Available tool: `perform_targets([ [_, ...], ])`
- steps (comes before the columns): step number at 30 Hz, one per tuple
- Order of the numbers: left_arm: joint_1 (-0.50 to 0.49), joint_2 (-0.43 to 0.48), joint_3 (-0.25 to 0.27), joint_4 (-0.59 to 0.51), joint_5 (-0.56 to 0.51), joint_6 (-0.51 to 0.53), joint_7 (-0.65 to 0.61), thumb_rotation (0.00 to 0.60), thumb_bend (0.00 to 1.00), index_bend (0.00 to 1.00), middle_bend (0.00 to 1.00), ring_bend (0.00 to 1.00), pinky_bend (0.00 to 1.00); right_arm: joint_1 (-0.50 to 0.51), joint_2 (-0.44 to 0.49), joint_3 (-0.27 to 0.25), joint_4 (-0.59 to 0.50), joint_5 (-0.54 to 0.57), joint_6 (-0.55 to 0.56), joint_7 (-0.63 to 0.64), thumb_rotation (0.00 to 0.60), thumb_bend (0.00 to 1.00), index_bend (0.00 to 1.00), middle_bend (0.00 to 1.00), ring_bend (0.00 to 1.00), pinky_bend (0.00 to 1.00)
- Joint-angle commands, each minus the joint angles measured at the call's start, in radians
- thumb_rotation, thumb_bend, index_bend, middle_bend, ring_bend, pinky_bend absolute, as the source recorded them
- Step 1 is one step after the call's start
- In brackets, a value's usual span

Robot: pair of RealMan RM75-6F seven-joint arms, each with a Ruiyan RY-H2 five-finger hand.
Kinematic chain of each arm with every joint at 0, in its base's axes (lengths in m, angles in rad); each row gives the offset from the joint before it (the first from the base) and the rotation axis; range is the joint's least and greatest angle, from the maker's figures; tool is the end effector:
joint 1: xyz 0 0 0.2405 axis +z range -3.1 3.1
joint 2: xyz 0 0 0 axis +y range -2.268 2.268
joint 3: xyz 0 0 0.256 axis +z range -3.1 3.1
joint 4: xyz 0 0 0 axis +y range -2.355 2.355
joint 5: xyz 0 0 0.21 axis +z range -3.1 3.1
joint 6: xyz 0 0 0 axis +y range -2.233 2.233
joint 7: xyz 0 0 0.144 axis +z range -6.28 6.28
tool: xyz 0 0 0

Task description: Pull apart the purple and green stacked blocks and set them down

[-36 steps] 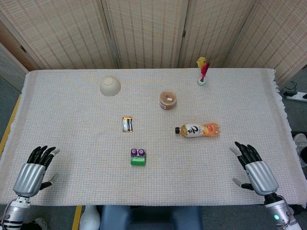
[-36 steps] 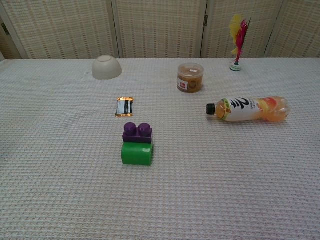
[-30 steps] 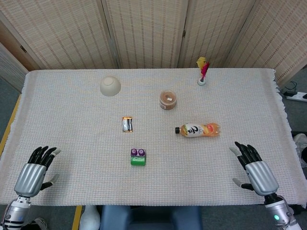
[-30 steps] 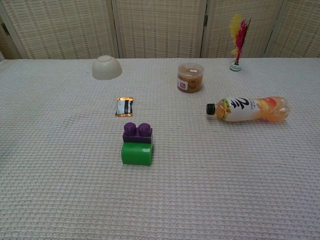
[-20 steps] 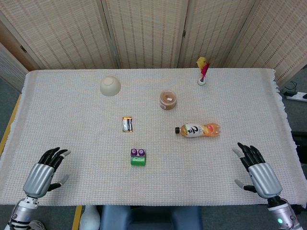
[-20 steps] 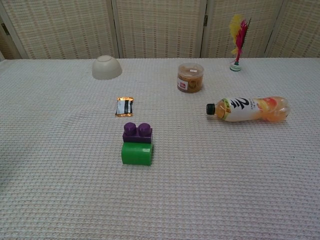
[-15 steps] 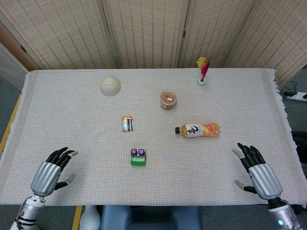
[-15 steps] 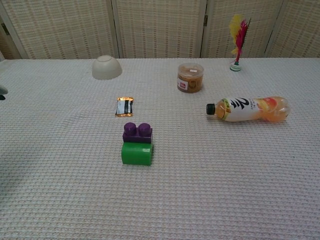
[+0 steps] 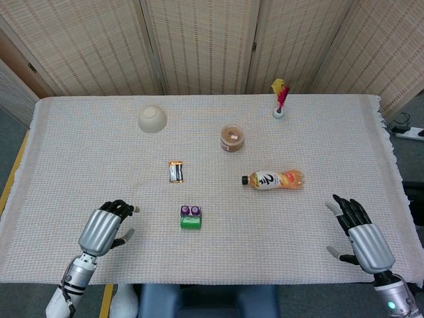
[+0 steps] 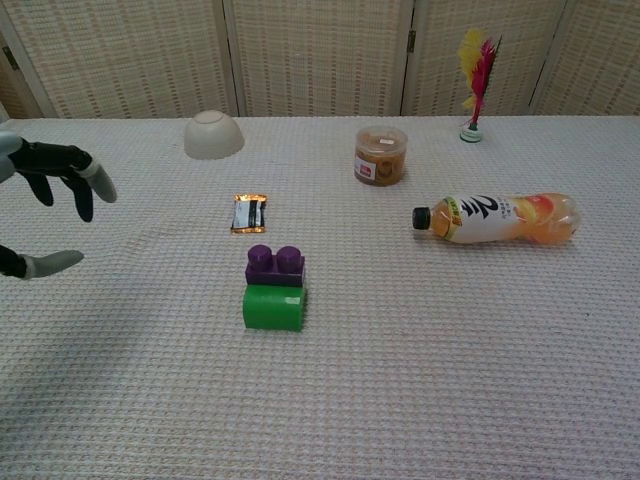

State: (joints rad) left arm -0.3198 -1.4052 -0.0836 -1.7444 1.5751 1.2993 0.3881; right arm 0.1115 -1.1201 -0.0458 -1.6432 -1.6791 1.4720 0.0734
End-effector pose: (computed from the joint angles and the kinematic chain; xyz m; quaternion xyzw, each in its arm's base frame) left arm -0.1854 0.2286 0.0464 -0.7021 -0.3178 -0.4412 0.4597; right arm -0.2850 -0.1649 0.1323 0.6504 -0.4037 0.4201 0.4873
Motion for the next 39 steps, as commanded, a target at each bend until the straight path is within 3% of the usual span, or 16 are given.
perform_targets([
  [1,-0.047,-0.029,-0.038,-0.072,-0.097,-0.071,0.123,0.600,0.32,0.41,0.56,0.36,0.45,0.001,0.003,0.002,0.001,0.002,-0.001,0.008,0.600,0.24,0.00,0.00,0.00,0.00],
  [5,-0.077,-0.063,-0.055,-0.077,-0.131,-0.090,0.188,0.600,0.32,0.43,0.68,0.50,0.62,-0.001,0.007,0.000,0.002,-0.004,0.005,0.019,0.600,0.24,0.00,0.00,0.00,0.00],
  [9,-0.102,-0.090,-0.069,-0.060,-0.154,-0.102,0.208,0.600,0.32,0.45,0.86,0.69,0.83,-0.001,0.009,0.000,0.003,-0.005,0.006,0.026,0.600,0.24,0.00,0.00,0.00,0.00],
  [14,-0.133,-0.099,-0.089,-0.062,-0.235,-0.136,0.243,0.600,0.32,0.47,1.00,0.87,0.99,-0.002,0.009,0.004,0.005,0.001,0.005,0.031,0.600,0.24,0.00,0.00,0.00,0.00],
  [22,-0.195,-0.139,-0.114,-0.077,-0.372,-0.196,0.285,0.600,0.31,0.44,1.00,0.94,1.00,0.004,0.008,0.010,0.008,0.016,-0.009,0.037,0.600,0.24,0.00,0.00,0.00,0.00],
  [33,-0.313,-0.189,-0.208,-0.118,-0.725,-0.257,0.302,0.600,0.31,0.41,1.00,0.95,1.00,0.006,0.012,0.015,0.012,0.027,-0.015,0.050,0.600,0.24,0.00,0.00,0.00,0.00],
  [39,-0.357,-0.217,-0.227,-0.093,-0.800,-0.256,0.252,0.600,0.31,0.39,1.00,0.95,1.00,0.011,0.012,0.017,0.011,0.034,-0.028,0.051,0.600,0.24,0.00,0.00,0.00,0.00],
])
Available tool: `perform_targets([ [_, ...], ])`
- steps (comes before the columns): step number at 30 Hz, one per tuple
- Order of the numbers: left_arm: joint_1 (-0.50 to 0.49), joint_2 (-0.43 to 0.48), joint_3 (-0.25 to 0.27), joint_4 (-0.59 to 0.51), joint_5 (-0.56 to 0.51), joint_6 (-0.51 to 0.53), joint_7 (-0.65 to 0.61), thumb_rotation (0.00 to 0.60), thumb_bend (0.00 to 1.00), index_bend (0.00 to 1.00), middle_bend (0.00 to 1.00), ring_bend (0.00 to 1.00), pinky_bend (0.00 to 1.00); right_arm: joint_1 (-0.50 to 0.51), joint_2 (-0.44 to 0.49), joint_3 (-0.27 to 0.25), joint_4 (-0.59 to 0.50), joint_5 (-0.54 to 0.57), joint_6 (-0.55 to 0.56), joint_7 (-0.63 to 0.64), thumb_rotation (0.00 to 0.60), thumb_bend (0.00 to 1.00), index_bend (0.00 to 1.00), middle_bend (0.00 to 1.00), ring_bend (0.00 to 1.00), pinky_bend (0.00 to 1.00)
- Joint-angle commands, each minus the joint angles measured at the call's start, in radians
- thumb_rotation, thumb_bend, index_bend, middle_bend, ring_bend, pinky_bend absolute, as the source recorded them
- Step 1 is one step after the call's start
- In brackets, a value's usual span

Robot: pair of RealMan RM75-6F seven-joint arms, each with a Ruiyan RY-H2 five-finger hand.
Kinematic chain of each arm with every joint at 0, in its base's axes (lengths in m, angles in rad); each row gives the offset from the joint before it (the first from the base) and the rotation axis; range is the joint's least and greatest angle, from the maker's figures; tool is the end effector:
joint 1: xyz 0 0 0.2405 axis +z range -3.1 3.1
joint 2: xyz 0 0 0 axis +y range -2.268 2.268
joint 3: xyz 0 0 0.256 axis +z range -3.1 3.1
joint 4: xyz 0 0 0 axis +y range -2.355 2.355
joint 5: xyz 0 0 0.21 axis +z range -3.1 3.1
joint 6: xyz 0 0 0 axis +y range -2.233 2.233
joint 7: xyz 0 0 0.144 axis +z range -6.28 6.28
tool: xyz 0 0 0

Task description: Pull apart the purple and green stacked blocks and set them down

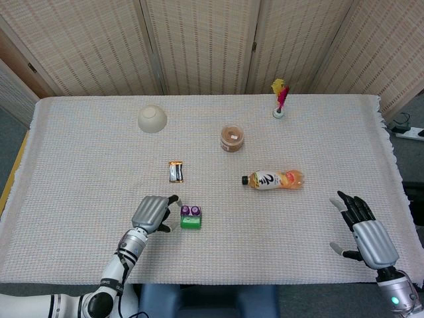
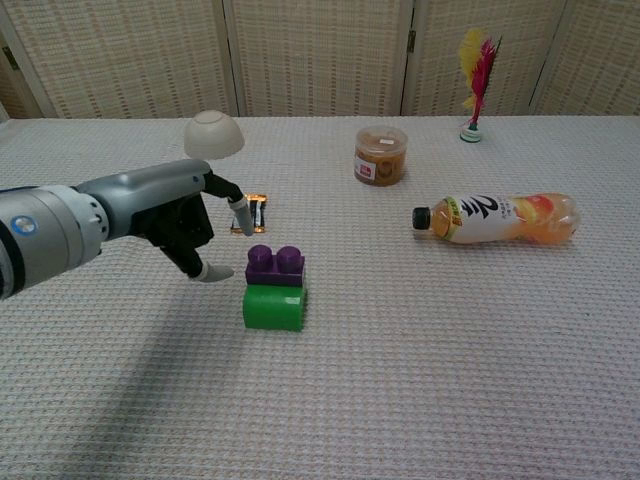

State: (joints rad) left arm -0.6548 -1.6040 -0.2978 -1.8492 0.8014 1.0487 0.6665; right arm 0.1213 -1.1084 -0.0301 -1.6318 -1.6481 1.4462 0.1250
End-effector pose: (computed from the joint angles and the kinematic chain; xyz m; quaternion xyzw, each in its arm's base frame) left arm -0.0961 0.2909 -0.0236 -0.6945 -0.4919 -0.3661 0.3764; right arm -0.2912 -0.1721 0.1369 0.6397 -0.4198 0.4201 0.4879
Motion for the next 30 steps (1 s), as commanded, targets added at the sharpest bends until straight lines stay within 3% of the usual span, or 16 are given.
perform_targets([
  [1,-0.028,-0.024,-0.012,0.018,-0.032,-0.005,-0.034,0.600,0.31,0.39,1.00,0.96,1.00,0.002,0.000,0.001,-0.001,0.004,-0.004,0.000,0.600,0.24,0.00,0.00,0.00,0.00],
  [15,-0.131,-0.124,0.004,0.143,-0.098,0.002,-0.056,0.600,0.32,0.38,1.00,0.96,1.00,0.008,0.012,0.003,0.001,0.011,-0.016,0.028,0.600,0.24,0.00,0.00,0.00,0.00],
  [30,-0.169,-0.146,0.026,0.226,-0.124,-0.013,-0.103,0.600,0.32,0.40,1.00,0.97,1.00,0.009,0.015,0.004,0.001,0.011,-0.016,0.032,0.600,0.24,0.00,0.00,0.00,0.00],
])
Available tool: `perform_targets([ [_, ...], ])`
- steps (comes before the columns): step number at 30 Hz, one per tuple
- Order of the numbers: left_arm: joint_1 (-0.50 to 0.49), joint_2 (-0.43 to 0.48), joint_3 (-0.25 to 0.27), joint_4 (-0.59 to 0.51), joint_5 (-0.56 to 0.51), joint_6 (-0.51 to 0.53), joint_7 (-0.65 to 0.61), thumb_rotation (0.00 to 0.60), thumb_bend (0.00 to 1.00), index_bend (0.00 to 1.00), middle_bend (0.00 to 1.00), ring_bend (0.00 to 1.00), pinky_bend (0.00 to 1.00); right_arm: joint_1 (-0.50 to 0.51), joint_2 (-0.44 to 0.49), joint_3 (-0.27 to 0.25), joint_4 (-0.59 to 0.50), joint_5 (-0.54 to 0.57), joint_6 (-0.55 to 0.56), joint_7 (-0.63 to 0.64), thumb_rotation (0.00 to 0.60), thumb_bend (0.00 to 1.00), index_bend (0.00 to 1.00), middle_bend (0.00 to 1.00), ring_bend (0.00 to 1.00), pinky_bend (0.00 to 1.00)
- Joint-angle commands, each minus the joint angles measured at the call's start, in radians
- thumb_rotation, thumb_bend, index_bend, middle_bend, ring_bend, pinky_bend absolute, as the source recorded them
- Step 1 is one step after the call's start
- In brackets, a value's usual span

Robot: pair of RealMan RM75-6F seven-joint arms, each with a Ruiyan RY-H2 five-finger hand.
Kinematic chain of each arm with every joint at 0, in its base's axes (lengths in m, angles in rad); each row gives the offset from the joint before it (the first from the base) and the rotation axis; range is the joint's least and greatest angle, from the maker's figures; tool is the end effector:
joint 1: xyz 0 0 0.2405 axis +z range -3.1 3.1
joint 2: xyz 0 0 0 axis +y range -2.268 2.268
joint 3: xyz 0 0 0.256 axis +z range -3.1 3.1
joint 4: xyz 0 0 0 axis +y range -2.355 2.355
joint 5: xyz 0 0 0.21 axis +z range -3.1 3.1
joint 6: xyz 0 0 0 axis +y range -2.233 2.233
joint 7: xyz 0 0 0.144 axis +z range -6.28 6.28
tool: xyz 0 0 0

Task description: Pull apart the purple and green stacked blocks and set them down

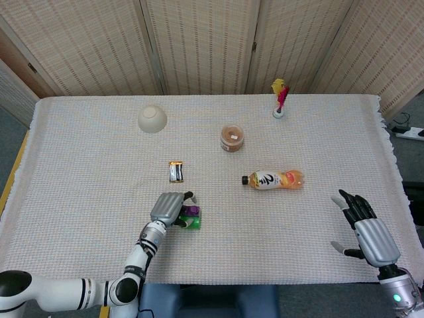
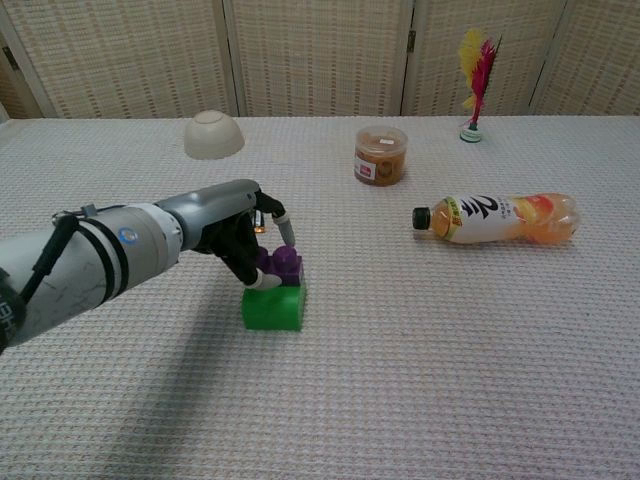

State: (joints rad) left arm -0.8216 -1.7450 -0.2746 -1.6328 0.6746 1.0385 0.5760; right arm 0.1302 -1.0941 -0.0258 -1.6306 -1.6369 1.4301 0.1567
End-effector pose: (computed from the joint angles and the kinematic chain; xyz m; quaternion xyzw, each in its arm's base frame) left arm -0.0826 0.3132 -0.0704 -0.6885 -0.5191 -0.3508 0.3653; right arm -0.2934 -0.1759 0.1405 0.6365 -0.4284 0.4199 0.4848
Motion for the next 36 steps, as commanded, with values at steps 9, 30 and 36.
perform_targets([
  [9,-0.009,-0.005,0.014,0.039,0.003,-0.012,-0.041,0.600,0.32,0.42,1.00,0.98,1.00,0.002,-0.001,0.004,0.000,0.009,-0.004,-0.002,0.600,0.24,0.00,0.00,0.00,0.00],
  [30,-0.025,0.000,0.042,0.016,0.011,0.057,-0.001,0.600,0.32,0.45,1.00,1.00,1.00,0.001,0.002,0.000,-0.001,-0.001,0.000,0.005,0.600,0.24,0.00,0.00,0.00,0.00],
  [36,-0.020,-0.026,0.060,0.052,0.065,0.091,0.001,0.600,0.32,0.51,1.00,1.00,1.00,0.003,0.001,0.000,-0.001,0.001,-0.005,0.002,0.600,0.24,0.00,0.00,0.00,0.00],
])
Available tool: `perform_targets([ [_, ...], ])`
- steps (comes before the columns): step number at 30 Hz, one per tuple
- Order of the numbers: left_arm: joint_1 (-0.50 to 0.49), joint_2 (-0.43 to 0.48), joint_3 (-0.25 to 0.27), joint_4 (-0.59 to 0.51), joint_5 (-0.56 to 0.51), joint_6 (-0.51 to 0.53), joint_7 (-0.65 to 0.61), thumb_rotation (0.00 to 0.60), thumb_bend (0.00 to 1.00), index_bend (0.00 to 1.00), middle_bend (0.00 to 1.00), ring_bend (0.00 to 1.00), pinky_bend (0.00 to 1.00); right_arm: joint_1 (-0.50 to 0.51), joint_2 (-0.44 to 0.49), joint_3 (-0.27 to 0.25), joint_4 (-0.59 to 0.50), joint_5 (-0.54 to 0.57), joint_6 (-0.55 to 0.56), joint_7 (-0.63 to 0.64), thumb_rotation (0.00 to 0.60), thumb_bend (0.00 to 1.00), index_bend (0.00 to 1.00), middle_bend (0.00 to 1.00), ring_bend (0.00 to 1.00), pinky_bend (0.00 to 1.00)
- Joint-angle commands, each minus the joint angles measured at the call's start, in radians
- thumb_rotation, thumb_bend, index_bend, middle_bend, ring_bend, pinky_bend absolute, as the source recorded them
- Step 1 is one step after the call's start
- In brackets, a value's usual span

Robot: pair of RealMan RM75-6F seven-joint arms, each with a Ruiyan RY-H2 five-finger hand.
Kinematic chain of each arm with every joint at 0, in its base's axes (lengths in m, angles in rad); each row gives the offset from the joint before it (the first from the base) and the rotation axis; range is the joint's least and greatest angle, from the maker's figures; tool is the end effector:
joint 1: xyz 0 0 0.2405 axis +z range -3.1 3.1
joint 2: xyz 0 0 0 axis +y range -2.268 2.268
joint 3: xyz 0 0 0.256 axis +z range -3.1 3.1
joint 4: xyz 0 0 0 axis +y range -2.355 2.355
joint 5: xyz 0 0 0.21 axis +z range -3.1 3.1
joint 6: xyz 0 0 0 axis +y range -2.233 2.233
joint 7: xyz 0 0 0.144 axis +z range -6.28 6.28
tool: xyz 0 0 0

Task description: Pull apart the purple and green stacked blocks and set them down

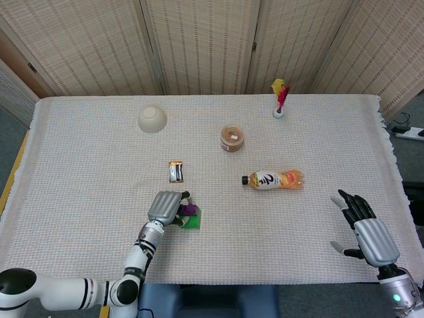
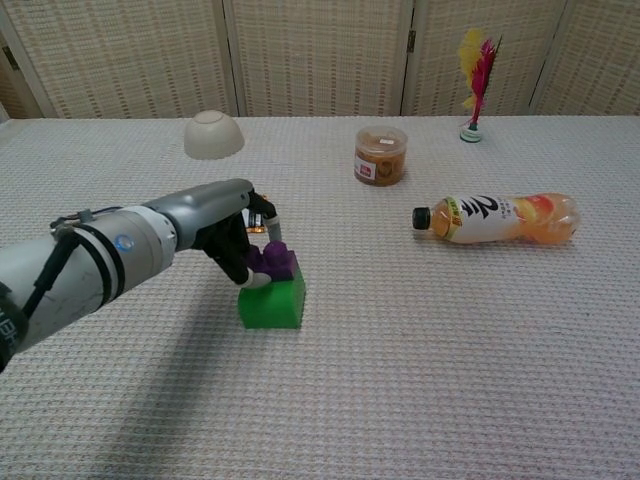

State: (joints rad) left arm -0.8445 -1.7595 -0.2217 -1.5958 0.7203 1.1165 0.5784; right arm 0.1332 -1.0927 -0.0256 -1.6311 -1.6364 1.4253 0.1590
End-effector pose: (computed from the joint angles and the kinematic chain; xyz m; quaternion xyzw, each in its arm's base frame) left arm -0.0873 0.3148 -0.0701 -0.6967 -0.4808 -0.3550 0.3968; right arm -0.2932 -0.1767 0.1403 0.6375 -0.4293 0.4192 0.4833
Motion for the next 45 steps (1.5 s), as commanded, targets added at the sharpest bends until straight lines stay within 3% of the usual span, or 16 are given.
perform_targets([
  [1,0.005,-0.018,0.011,0.023,0.029,0.019,-0.003,0.600,0.32,0.53,1.00,1.00,1.00,0.000,0.000,0.000,-0.001,0.001,0.000,-0.001,0.600,0.24,0.00,0.00,0.00,0.00],
  [13,0.027,-0.040,0.017,0.035,0.083,0.035,-0.018,0.600,0.32,0.73,1.00,1.00,1.00,-0.002,0.001,-0.001,-0.002,-0.003,0.006,0.000,0.600,0.24,0.00,0.00,0.00,0.00],
  [18,0.033,-0.042,0.017,0.028,0.099,0.046,-0.012,0.600,0.37,0.80,1.00,1.00,1.00,-0.003,0.002,-0.002,-0.001,-0.007,0.008,0.004,0.600,0.24,0.00,0.00,0.00,0.00],
  [33,0.069,0.046,0.005,-0.094,0.114,0.076,-0.001,0.600,0.42,0.82,1.00,1.00,1.00,0.020,-0.019,-0.012,0.011,-0.034,-0.021,0.027,0.600,0.24,0.00,0.00,0.00,0.00],
  [39,0.090,0.098,0.008,-0.185,0.150,0.130,0.024,0.600,0.42,0.82,1.00,1.00,1.00,0.060,-0.088,-0.014,0.059,-0.086,-0.028,0.179,0.600,0.24,0.00,0.00,0.00,0.00],
  [45,0.107,0.140,0.005,-0.280,0.184,0.188,0.058,0.600,0.42,0.82,1.00,1.00,1.00,0.128,-0.237,-0.035,0.118,-0.150,-0.049,0.486,0.600,0.24,0.00,0.00,0.00,0.00],
])
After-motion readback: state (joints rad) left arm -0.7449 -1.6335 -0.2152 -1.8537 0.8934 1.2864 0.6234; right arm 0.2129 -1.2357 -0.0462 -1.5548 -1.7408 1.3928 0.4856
